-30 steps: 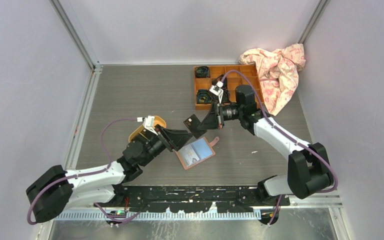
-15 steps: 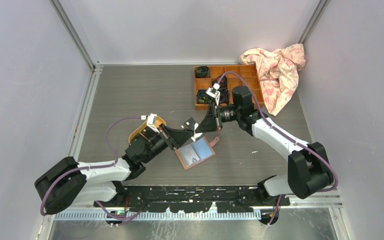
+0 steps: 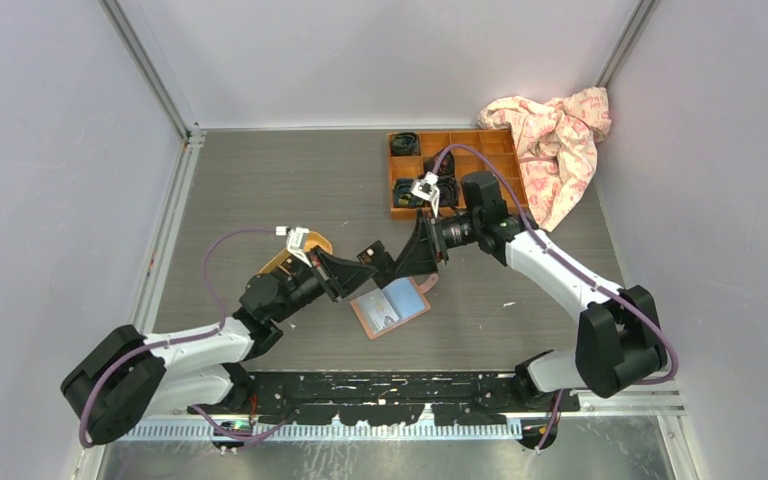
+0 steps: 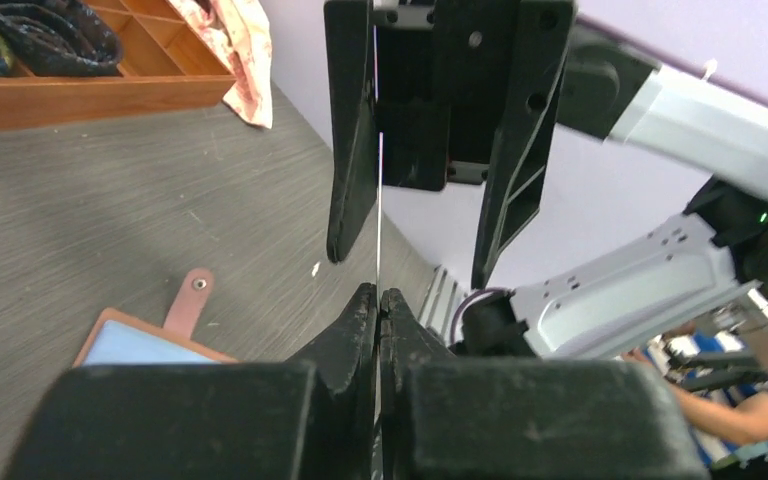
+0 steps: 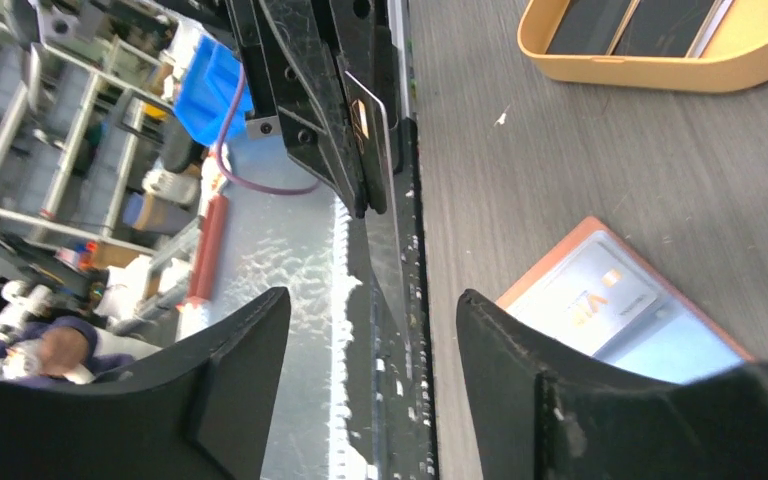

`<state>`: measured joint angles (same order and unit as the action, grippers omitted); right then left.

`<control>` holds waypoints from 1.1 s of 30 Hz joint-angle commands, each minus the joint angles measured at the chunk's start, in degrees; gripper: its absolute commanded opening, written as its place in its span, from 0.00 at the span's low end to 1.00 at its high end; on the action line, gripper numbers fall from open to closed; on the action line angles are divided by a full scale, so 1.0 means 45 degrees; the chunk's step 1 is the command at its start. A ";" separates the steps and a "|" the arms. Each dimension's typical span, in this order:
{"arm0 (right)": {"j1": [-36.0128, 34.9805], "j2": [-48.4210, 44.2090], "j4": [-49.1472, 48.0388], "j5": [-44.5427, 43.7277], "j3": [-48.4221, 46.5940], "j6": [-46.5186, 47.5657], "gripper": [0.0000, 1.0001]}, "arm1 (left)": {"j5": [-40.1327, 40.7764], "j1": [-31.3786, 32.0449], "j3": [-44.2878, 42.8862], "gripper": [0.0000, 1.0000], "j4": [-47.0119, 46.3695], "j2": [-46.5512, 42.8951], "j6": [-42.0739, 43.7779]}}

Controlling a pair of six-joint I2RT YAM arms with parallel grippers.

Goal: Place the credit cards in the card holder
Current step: Insert the credit card into the card slot.

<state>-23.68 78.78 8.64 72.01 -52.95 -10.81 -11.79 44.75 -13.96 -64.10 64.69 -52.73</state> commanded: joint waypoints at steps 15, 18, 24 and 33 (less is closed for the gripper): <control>-0.0102 -0.1326 0.2279 0.0380 0.0281 0.5529 0.89 | -0.4444 0.0464 -0.1041 0.00 0.4451 -0.2096 0.3061; -0.0209 -0.1251 0.2270 0.0497 0.0297 0.5534 0.87 | -0.4383 0.0662 -0.1225 0.00 0.4040 -0.1524 0.3098; -0.0434 -0.1092 0.2239 0.0715 0.0360 0.5556 0.76 | -0.4061 0.0875 -0.1131 0.00 0.3716 -0.1451 0.3180; -0.0755 -0.0863 0.1962 0.0618 0.0335 0.5235 0.55 | -0.3913 0.0934 -0.1087 0.00 0.3650 -0.1661 0.3251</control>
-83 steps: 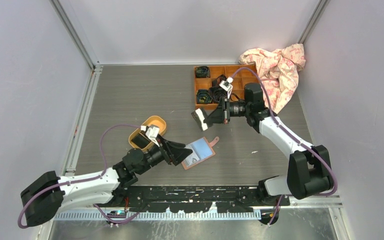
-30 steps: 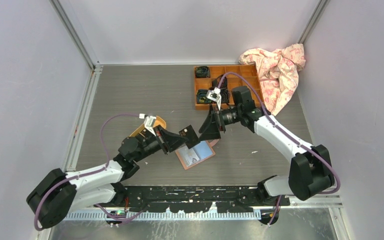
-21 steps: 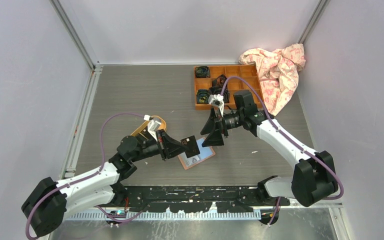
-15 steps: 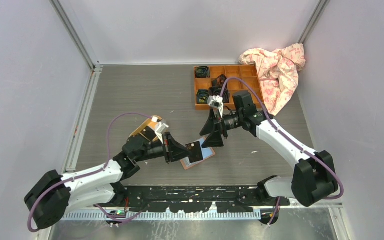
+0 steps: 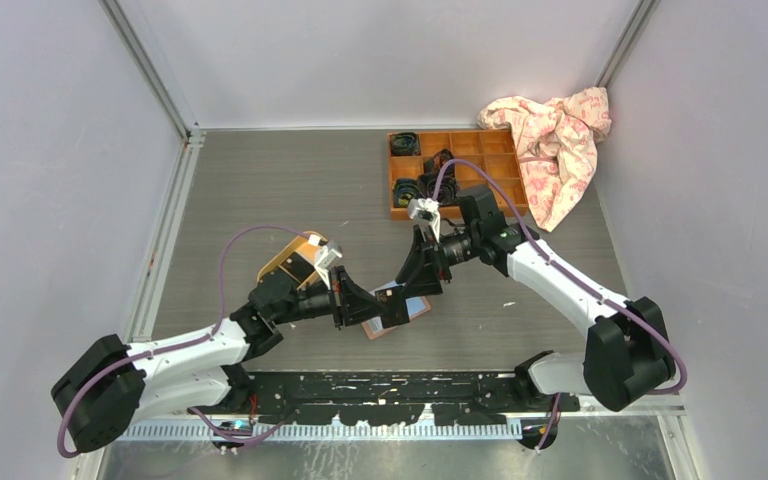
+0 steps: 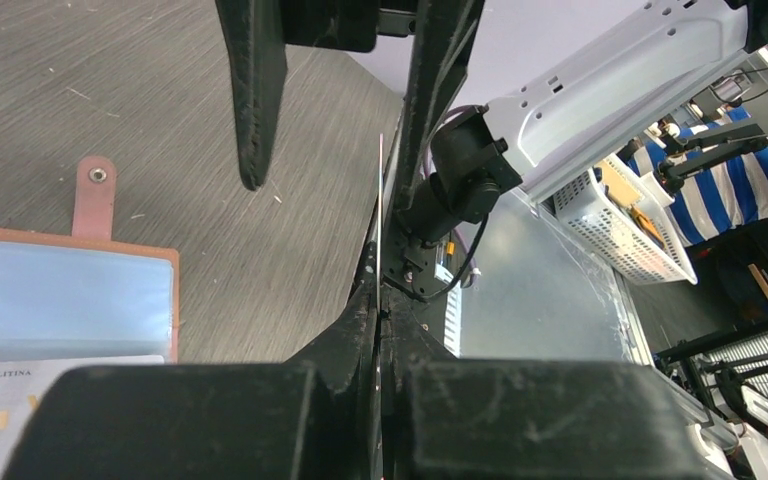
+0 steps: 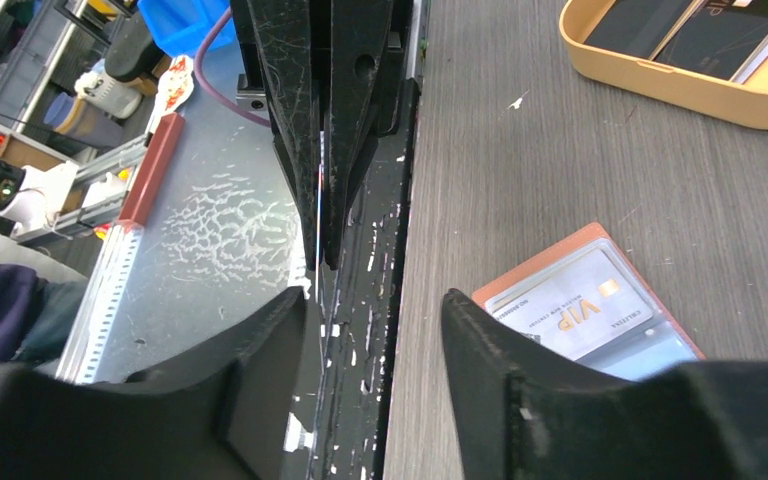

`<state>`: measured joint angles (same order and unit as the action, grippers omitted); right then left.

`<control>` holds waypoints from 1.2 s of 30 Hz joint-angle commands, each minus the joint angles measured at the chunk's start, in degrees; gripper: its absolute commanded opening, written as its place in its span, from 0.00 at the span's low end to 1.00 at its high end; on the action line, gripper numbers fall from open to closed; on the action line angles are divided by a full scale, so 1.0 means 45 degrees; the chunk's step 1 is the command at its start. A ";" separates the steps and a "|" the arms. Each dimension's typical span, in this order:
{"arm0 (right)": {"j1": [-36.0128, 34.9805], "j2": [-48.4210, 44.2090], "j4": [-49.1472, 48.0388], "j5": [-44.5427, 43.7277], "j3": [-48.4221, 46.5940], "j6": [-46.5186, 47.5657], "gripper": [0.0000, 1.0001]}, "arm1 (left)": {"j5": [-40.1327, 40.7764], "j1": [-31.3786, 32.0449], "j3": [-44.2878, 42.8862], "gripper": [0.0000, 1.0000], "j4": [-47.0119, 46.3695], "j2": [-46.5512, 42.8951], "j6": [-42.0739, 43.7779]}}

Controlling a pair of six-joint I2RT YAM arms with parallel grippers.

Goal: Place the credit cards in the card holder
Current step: Insert the credit card into the card slot.

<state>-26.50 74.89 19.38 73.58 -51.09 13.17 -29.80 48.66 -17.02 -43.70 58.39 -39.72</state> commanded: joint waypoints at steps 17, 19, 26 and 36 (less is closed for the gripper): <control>-0.0534 -0.0137 -0.0457 0.0871 -0.0356 -0.0593 0.01 | 0.0603 0.0082 -0.0537 0.00 -0.1012 -0.0092 0.0337; -0.0492 -0.0210 -0.0212 0.0683 -0.0497 -0.0528 0.01 | 0.1034 0.0085 -0.0329 0.02 -0.1001 -0.0148 0.0253; 0.0615 -0.0150 0.0733 -0.1453 -0.1032 -0.0444 0.01 | 0.4412 0.0084 0.0587 0.48 0.2205 -0.1902 -0.0235; 0.1389 0.0321 0.2307 -0.5573 -0.1660 0.1084 0.01 | 0.7087 0.0310 0.0328 0.57 1.0718 -0.4478 -0.3468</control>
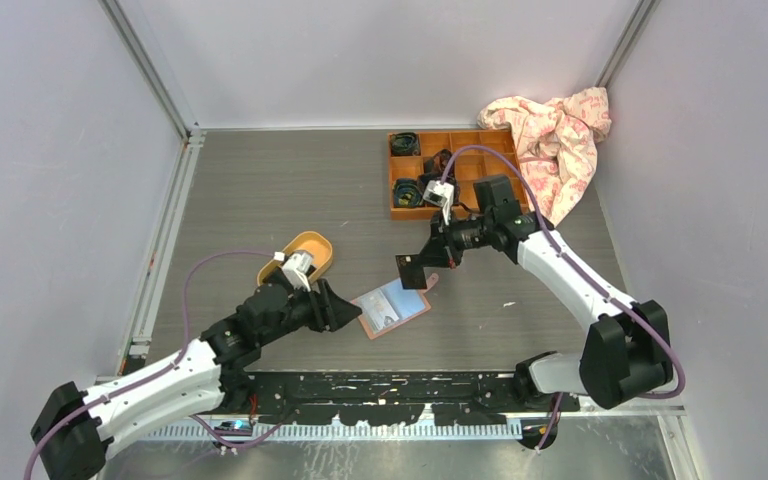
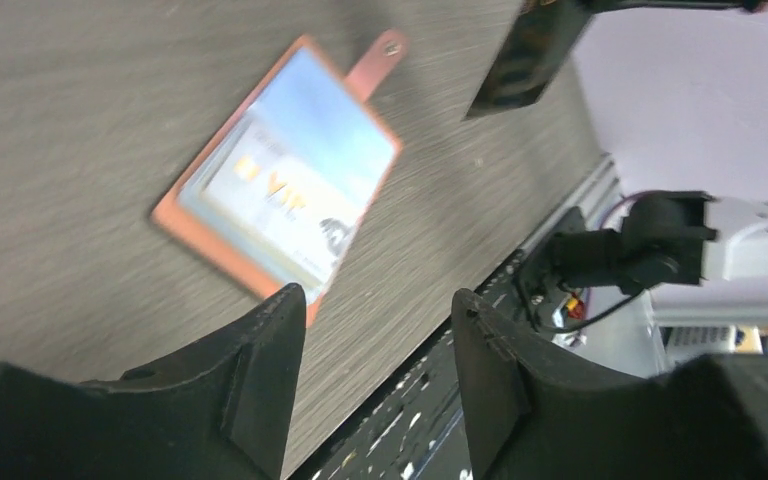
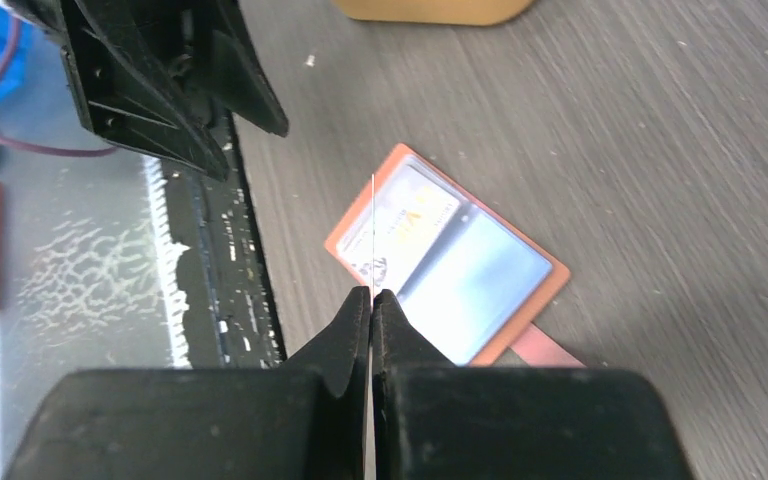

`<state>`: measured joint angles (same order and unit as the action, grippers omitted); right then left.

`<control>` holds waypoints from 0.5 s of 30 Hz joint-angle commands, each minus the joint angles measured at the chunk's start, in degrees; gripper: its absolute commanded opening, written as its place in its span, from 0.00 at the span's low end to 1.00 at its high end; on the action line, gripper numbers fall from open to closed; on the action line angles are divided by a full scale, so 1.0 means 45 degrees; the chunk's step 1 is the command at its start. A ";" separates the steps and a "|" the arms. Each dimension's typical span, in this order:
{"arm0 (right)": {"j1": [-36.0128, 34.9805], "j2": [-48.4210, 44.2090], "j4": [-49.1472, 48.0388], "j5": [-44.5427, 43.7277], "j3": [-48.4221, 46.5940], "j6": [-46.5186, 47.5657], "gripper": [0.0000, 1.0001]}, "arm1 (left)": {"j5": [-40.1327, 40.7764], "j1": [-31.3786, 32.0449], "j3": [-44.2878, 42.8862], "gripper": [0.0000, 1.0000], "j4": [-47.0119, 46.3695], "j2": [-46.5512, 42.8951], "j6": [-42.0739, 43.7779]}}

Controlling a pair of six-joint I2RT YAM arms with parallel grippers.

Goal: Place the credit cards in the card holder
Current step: Insert the credit card into the card slot.

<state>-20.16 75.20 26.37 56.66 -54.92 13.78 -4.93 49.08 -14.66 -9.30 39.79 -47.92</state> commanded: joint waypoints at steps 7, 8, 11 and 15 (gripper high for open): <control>-0.0028 0.1304 0.1792 -0.2377 -0.1484 0.1277 0.01 | 0.4389 0.2232 -0.1030 0.56 0.3607 0.1825 -0.2556; -0.0026 0.1344 0.1781 -0.2372 -0.1473 0.1279 0.01 | 0.4529 0.2389 -0.1256 0.56 0.3602 0.2371 -0.2776; -0.0027 0.1315 0.1777 -0.2381 -0.1466 0.1282 0.01 | 0.4826 0.2700 -0.2029 0.55 0.3607 0.4049 -0.3426; 0.0011 0.1253 0.1777 -0.2319 -0.1462 0.1274 0.01 | 0.4947 0.2912 -0.2319 0.54 0.2738 0.5386 -0.4300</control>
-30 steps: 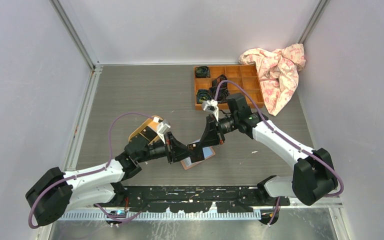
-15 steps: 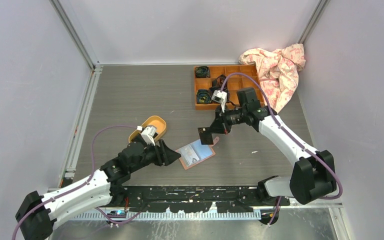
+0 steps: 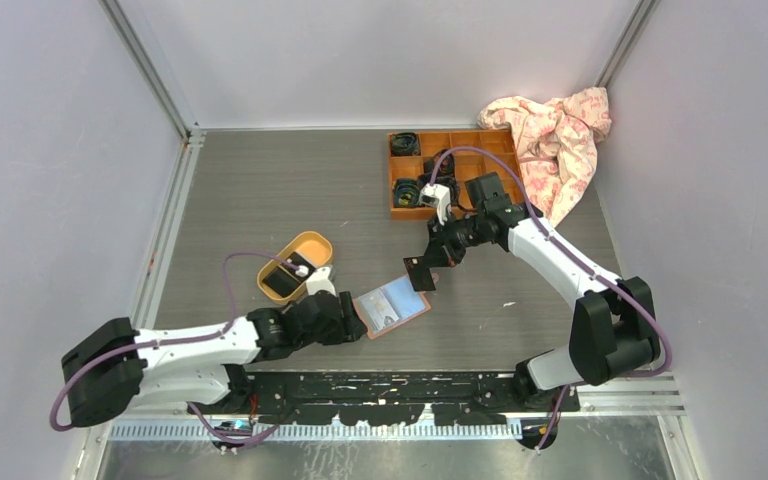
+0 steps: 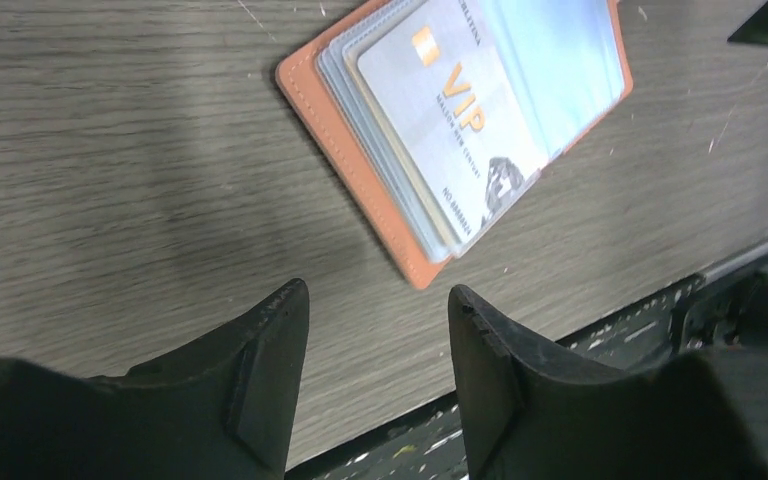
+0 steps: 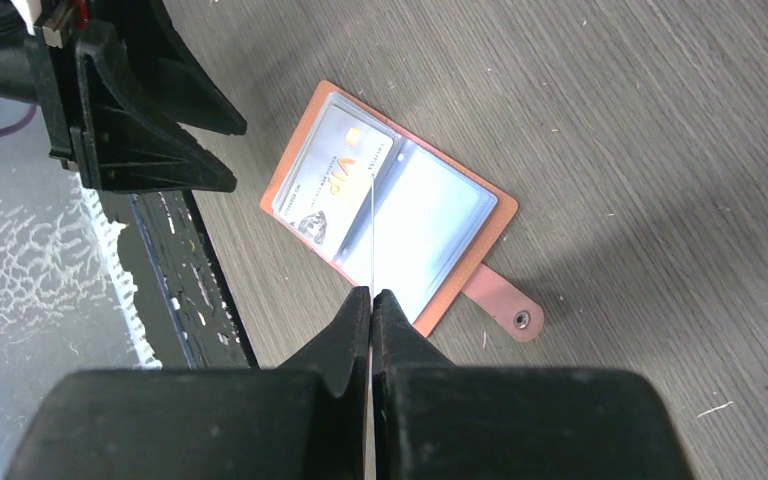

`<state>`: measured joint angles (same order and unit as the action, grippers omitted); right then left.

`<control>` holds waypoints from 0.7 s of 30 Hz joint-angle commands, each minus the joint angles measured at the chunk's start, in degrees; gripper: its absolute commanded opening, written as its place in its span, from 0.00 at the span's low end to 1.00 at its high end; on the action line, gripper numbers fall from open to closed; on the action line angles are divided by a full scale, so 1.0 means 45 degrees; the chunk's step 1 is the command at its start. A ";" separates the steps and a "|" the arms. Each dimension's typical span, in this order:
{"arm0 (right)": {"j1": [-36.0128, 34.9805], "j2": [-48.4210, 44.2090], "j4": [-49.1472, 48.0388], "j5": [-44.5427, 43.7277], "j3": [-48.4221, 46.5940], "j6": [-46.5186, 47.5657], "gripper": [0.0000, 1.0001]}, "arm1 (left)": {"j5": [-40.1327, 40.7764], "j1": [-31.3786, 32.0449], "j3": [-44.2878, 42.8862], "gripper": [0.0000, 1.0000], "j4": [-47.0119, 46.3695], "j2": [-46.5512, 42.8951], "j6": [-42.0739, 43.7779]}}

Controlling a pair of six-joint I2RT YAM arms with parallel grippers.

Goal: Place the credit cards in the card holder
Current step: Insert the credit card into the card slot.

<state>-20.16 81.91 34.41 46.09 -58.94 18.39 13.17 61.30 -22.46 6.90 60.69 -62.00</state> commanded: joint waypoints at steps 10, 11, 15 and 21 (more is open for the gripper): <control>0.0032 -0.0306 0.0029 0.0166 -0.0589 0.0275 0.01 | 0.1673 0.0665 -0.1500 0.48 -0.0908 0.2757 -0.3041; 0.0028 -0.0308 0.0019 0.0186 -0.0594 0.0286 0.01 | 0.1689 0.0657 -0.1553 0.45 -0.0983 0.2868 -0.3042; 0.0047 -0.0360 0.0048 0.0290 -0.0594 0.0306 0.01 | 0.2216 0.0670 -0.1773 0.37 -0.0770 0.3211 -0.3028; 0.0066 -0.0445 0.0074 0.0417 -0.0594 0.0316 0.01 | 0.2528 -0.0082 -0.2083 0.34 -0.0873 0.3459 -0.1881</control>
<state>-20.12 81.91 35.24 46.17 -58.98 19.16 21.56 63.35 -29.15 4.56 75.61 -74.26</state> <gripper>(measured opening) 0.039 0.348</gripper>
